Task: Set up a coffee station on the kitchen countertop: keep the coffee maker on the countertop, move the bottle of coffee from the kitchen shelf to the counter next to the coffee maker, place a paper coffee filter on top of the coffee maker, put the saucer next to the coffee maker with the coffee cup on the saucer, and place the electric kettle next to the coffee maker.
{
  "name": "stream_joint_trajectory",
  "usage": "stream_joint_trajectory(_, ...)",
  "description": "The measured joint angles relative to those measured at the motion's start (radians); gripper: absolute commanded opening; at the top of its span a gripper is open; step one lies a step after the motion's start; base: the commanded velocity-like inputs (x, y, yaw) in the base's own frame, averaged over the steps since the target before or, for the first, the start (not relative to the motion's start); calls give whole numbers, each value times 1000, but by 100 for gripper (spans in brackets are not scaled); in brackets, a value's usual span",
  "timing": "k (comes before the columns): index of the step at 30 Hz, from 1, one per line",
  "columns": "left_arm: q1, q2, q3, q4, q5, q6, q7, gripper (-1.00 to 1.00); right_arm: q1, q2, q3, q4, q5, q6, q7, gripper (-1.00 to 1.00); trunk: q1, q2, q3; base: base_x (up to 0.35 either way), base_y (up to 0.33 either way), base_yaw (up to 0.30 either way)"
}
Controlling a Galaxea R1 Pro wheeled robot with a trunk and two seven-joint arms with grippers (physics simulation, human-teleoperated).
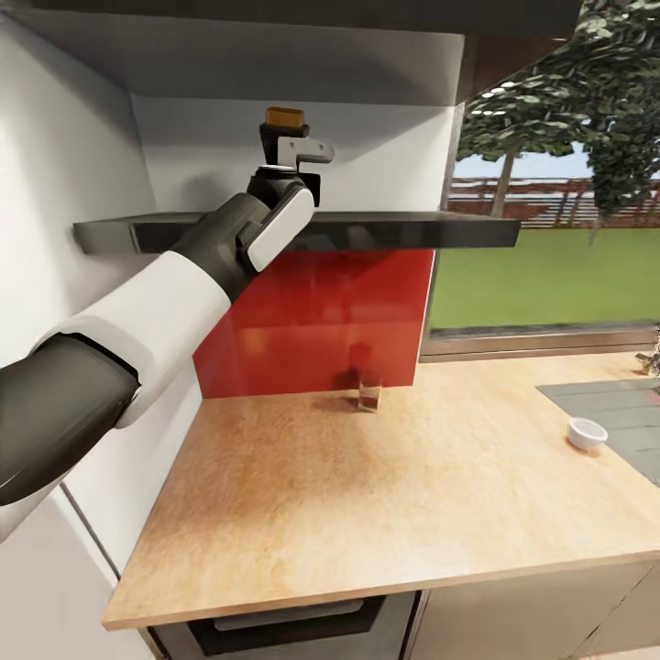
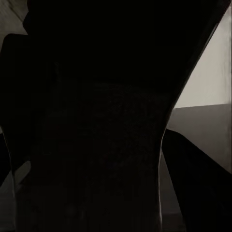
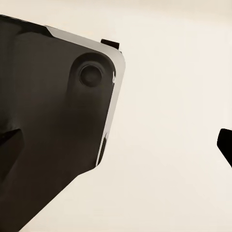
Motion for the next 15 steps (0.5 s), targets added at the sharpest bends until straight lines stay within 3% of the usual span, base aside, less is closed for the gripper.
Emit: stream_joint_trajectory(15,0,0,-2,-1,2,0,0,-100,0,0,0,0,0,0,0,100,0,0,0,-336,0,0)
